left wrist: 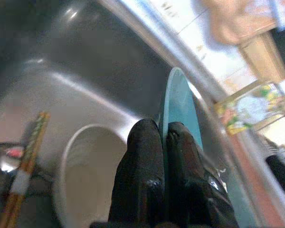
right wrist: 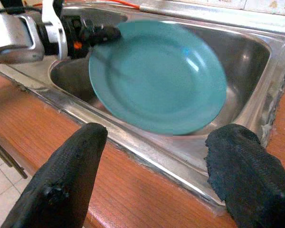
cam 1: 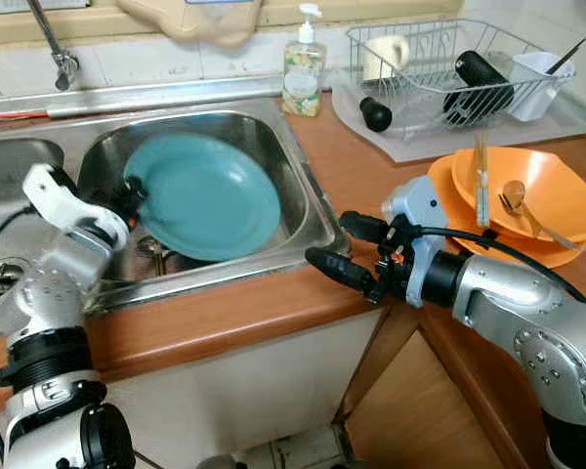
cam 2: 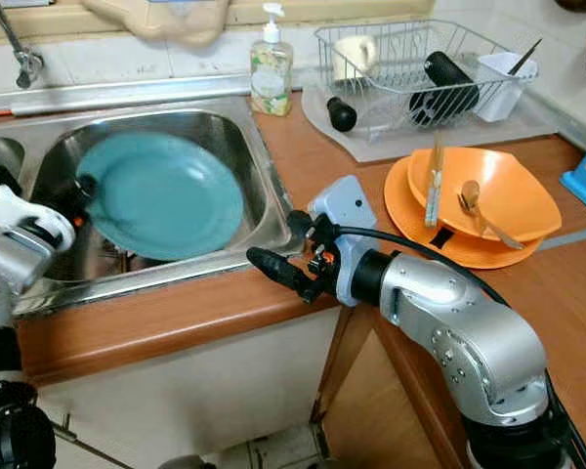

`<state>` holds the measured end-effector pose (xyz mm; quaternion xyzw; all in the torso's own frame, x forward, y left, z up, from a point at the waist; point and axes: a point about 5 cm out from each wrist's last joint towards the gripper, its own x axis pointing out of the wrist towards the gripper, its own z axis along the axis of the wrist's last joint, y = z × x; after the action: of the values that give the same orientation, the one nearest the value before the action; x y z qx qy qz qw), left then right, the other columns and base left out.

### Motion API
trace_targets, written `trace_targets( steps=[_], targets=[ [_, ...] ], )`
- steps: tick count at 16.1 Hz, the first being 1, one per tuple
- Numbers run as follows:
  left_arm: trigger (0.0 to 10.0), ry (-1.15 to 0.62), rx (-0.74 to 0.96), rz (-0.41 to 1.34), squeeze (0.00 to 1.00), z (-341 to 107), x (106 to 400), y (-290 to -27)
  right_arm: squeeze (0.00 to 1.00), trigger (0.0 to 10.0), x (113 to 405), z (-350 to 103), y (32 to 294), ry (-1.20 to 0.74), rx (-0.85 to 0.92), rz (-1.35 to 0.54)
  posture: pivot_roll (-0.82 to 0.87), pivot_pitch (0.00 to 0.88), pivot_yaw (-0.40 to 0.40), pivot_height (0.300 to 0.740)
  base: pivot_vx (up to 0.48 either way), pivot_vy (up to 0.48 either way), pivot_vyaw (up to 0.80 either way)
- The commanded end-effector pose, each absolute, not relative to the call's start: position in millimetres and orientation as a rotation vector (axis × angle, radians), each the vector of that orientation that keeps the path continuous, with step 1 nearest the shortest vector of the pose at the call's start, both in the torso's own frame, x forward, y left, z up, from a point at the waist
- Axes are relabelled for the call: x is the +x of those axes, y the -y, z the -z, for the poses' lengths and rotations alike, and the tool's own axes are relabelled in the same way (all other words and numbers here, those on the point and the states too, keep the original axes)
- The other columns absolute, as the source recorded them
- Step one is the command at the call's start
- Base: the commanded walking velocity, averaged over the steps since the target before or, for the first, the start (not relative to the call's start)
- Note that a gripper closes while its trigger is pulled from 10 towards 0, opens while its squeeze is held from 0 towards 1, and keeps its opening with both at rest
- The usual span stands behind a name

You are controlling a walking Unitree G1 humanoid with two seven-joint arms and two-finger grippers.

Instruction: Kitchen organization

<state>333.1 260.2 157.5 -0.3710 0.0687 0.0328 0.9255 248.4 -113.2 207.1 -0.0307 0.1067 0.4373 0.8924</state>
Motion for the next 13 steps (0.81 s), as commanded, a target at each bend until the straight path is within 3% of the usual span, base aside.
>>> trace_targets(
  steps=[1, 5, 7, 8, 13],
  targets=[
    [0.0, -0.126, -0.726, -0.075, 0.0, -162.1, 338.1, -258.7, 0.0, 10.0, 246.3, -207.6, 113.7, -0.216, -0.083, -0.918, -0.13, 0.0, 0.01, 0.74, 0.0, 0.0, 0.0],
    [0.0, -0.193, -0.667, -0.07, 0.0, -154.7, 348.7, -245.9, 0.0, 10.0, 246.2, -206.7, 113.2, -0.225, -0.104, -0.929, -0.13, 0.0, 0.014, 0.74, 0.0, 0.0, 0.0],
    [8.0, -0.251, -0.63, -0.095, 0.0, -148.7, 351.5, -243.1, 0.0, 10.0, 245.7, -206.2, 112.9, -0.229, -0.108, -0.93, -0.13, 0.0, 0.015, 0.74, 0.0, 0.0, 0.0],
    [10.0, -0.255, -0.63, -0.098, 0.0, -147.8, 351.9, -242.9, 0.0, 10.0, 245.6, -206.0, 112.9, -0.229, -0.109, -0.93, -0.13, 0.0, 0.015, 0.74, 0.0, 0.0, 0.0],
    [10.0, -0.34, -0.59, -0.158, 0.0, -135.5, 351.4, -246.5, 0.0, 10.0, 244.6, -204.1, 111.9, -0.231, -0.11, -0.92, -0.13, 0.0, 0.029, 0.74, 0.0, 0.0, 0.0]
  ],
)
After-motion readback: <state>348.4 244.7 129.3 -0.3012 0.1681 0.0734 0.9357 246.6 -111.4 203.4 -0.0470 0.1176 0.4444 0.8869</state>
